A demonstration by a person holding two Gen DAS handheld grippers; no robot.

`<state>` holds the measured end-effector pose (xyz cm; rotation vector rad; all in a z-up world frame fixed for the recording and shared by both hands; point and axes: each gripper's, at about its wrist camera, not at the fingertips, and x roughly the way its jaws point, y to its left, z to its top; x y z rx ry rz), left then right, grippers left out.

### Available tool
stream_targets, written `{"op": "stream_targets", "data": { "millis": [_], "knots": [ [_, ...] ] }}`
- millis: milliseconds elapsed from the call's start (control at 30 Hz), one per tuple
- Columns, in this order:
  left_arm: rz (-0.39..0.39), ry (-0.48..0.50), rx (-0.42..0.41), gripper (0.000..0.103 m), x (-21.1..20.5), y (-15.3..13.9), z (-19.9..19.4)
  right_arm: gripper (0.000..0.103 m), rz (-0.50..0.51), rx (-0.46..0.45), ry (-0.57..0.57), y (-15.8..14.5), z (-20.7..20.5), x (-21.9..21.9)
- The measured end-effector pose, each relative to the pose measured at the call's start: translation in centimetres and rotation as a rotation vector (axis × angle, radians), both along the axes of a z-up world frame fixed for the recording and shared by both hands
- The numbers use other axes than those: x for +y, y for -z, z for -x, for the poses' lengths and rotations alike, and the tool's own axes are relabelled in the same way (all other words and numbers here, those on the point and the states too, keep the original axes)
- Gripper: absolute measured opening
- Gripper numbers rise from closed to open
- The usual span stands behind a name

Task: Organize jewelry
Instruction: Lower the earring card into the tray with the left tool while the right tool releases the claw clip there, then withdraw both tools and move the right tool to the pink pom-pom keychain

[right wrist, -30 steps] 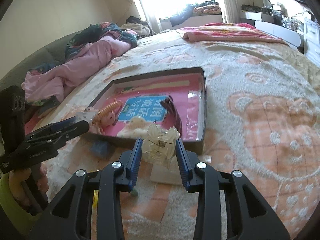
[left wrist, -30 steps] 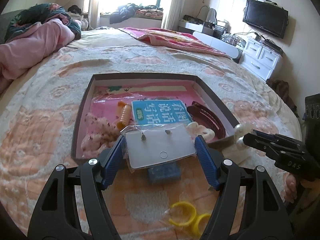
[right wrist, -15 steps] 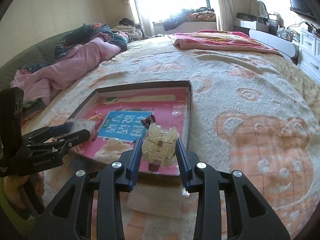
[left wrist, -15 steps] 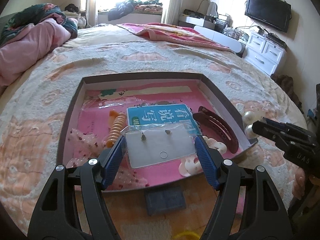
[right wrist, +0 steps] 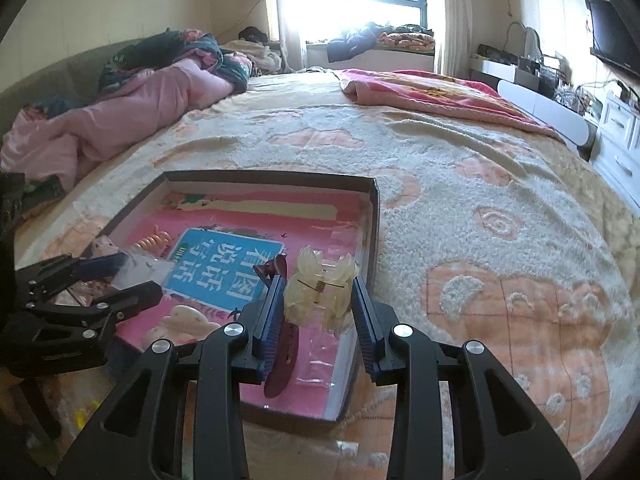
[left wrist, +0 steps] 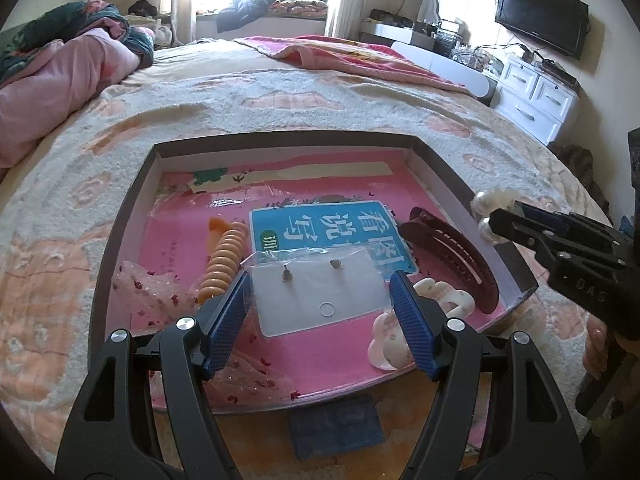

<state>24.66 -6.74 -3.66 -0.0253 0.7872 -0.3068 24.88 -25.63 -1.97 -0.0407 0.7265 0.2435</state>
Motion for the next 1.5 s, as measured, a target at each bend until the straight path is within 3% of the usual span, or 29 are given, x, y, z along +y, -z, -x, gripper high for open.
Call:
{"op": "stream_targets", "data": {
  "millis": [700,1233,1333,1500],
  "knots": [
    [0.006,-0.021,0.007,0.065,0.4,0.2,0.2,0.033,-0.019,0.026,0.01,1.4,1.4,0.2],
    [0.031,-0.081,-0.029,0.086,2.0,-1.4,2.1,0.073,-0.09,-0.02,0.035,-0.6,5.3,-1.6],
    [0.036,-0.098,-0.041,0.091,2.5,-1.9,2.8,0.074,-0.1,-0.033,0.036,-1.1,6.1,-1.8],
    [0.042,-0.116,-0.066,0.091,3.0,-2.9,4.0,0.078,-0.108,-0.054,0.029,-1.9,7.4,-1.8]
  ]
}}
